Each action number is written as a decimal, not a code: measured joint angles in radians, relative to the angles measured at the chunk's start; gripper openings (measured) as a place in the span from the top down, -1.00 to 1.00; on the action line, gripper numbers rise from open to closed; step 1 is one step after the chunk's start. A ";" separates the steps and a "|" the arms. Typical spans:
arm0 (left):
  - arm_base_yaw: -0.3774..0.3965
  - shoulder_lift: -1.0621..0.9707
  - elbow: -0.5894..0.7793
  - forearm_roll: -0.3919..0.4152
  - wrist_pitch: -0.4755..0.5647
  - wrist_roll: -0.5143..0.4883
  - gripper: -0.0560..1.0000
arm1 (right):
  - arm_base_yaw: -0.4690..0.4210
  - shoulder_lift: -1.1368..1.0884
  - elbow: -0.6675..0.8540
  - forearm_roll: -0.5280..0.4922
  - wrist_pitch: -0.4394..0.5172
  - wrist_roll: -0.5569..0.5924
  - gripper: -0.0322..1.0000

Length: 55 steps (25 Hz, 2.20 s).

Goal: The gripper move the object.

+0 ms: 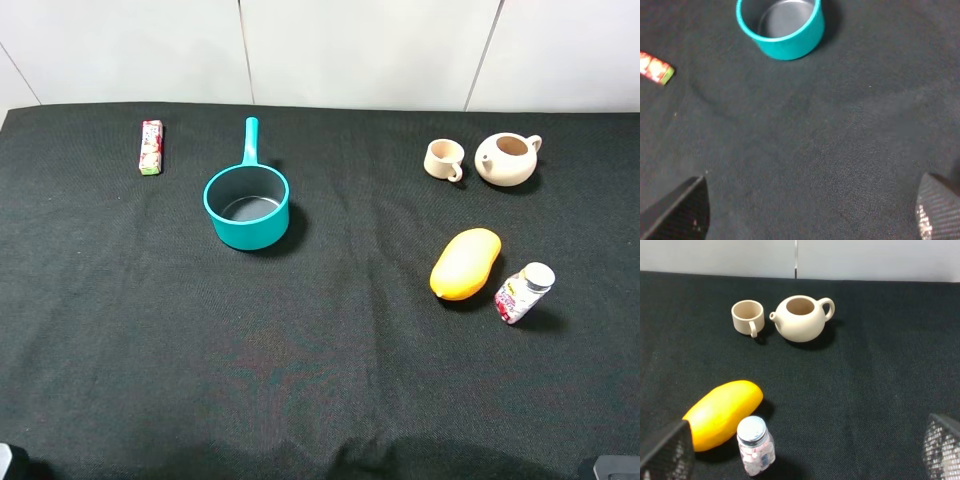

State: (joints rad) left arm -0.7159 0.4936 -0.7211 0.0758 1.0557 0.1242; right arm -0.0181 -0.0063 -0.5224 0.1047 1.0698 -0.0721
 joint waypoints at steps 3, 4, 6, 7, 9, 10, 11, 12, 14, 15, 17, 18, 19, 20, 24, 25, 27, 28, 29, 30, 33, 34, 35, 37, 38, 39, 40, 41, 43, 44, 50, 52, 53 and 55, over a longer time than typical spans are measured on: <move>0.082 -0.082 0.036 -0.012 -0.001 0.000 -0.77 | 0.000 0.000 0.000 0.000 0.000 0.000 -0.41; 0.110 -0.110 0.047 -0.014 -0.001 0.000 -0.77 | 0.000 0.000 0.000 0.000 0.000 0.000 -0.41; 0.159 -0.162 0.069 -0.016 -0.002 0.000 -0.77 | 0.000 0.000 0.000 0.000 0.000 0.000 -0.41; 0.184 -0.188 0.080 -0.019 -0.002 0.000 -0.77 | 0.000 0.000 0.000 0.000 0.000 0.000 -0.41; 0.230 -0.233 0.105 -0.028 -0.004 0.000 -0.77 | 0.000 0.000 0.000 0.000 0.000 0.000 -0.41; 0.255 -0.256 0.115 -0.035 -0.004 0.000 -0.77 | 0.000 0.000 0.000 0.000 0.000 0.000 -0.41; 0.278 -0.275 0.125 -0.041 -0.004 0.000 -0.77 | 0.000 0.000 0.000 0.000 0.000 0.000 -0.41; 0.297 -0.291 0.134 -0.045 -0.004 0.000 -0.77 | 0.000 0.000 0.000 0.000 0.000 0.000 -0.41; 0.338 -0.315 0.149 -0.049 -0.004 0.000 -0.77 | 0.000 0.000 0.000 0.000 0.000 0.000 -0.41; 0.357 -0.323 0.156 -0.053 -0.004 0.000 -0.77 | 0.000 0.000 0.000 0.000 0.000 0.000 -0.41; 0.385 -0.333 0.166 -0.063 -0.004 0.000 -0.77 | 0.000 0.000 0.000 0.000 0.000 0.000 -0.41; 0.398 -0.334 0.168 -0.066 -0.003 0.000 -0.77 | 0.000 0.000 0.000 0.000 0.000 0.000 -0.41; 0.409 -0.337 0.170 -0.068 -0.003 0.000 -0.77 | 0.000 0.000 0.000 0.000 0.000 0.000 -0.41; 0.418 -0.337 0.171 -0.068 -0.001 0.000 -0.77 | 0.000 0.000 0.000 0.000 0.000 0.000 -0.41; 0.462 -0.337 0.177 -0.068 0.003 0.000 -0.77 | 0.000 0.000 0.000 0.000 0.000 0.000 -0.41; 0.473 -0.337 0.182 -0.068 0.003 0.000 -0.77 | 0.000 0.000 0.000 0.000 0.000 0.000 -0.41; 0.487 -0.337 0.196 -0.068 0.004 0.000 -0.77 | 0.000 0.000 0.000 0.000 0.000 0.000 -0.41; 0.495 -0.337 0.202 -0.069 0.004 0.000 -0.77 | 0.000 0.000 0.000 0.000 0.000 0.000 -0.41; 0.501 -0.340 0.210 -0.069 0.005 0.000 -0.77 | 0.000 0.000 0.000 0.000 0.000 0.000 -0.41; 0.506 -0.352 0.219 -0.069 0.005 0.000 -0.77 | 0.000 0.000 0.000 0.000 0.000 0.000 -0.41; 0.531 -0.410 0.229 -0.069 0.004 0.000 -0.77 | 0.000 0.000 0.000 0.000 0.000 0.000 -0.41; 0.537 -0.433 0.230 -0.069 0.004 0.000 -0.77 | 0.000 0.000 0.000 0.000 0.000 0.000 -0.41; 0.543 -0.453 0.230 -0.069 0.004 0.000 -0.77 | 0.000 0.000 0.000 0.000 0.000 0.000 -0.41; 0.547 -0.490 0.230 -0.070 0.004 0.000 -0.77 | 0.000 0.000 0.000 0.000 0.000 0.000 -0.41; 0.547 -0.496 0.230 -0.070 0.004 0.000 -0.77 | 0.000 0.000 0.000 0.000 0.000 0.000 -0.41; 0.547 -0.498 0.230 -0.070 0.004 0.000 -0.77 | 0.000 0.000 0.000 0.000 0.000 0.000 -0.41; 0.547 -0.499 0.230 -0.070 0.004 0.000 -0.77 | 0.000 0.000 0.000 0.000 0.000 0.000 -0.41; 0.547 -0.500 0.230 -0.070 0.003 0.000 -0.77 | 0.000 0.000 0.000 0.000 0.000 0.000 -0.41; 0.547 -0.502 0.230 -0.070 0.003 0.000 -0.77 | 0.000 0.000 0.000 0.000 0.000 0.000 -0.41; 0.547 -0.502 0.230 -0.070 0.003 0.000 -0.77 | 0.000 0.000 0.000 0.000 0.000 0.000 -0.41; 0.547 -0.502 0.230 -0.070 0.003 0.000 -0.77 | 0.000 0.000 0.000 0.000 0.000 0.000 -0.41; 0.547 -0.502 0.230 -0.070 0.003 0.000 -0.77 | 0.000 0.000 0.000 0.000 0.000 0.000 -0.41; 0.547 -0.502 0.230 -0.070 0.003 0.000 -0.77 | 0.000 0.000 0.000 0.000 0.000 0.000 -0.41; 0.547 -0.502 0.230 -0.070 0.003 0.000 -0.77 | 0.000 0.000 0.000 0.000 0.000 0.000 -0.41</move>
State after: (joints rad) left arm -0.1691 -0.0080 -0.4907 0.0061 1.0590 0.1242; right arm -0.0181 -0.0063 -0.5224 0.1047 1.0698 -0.0721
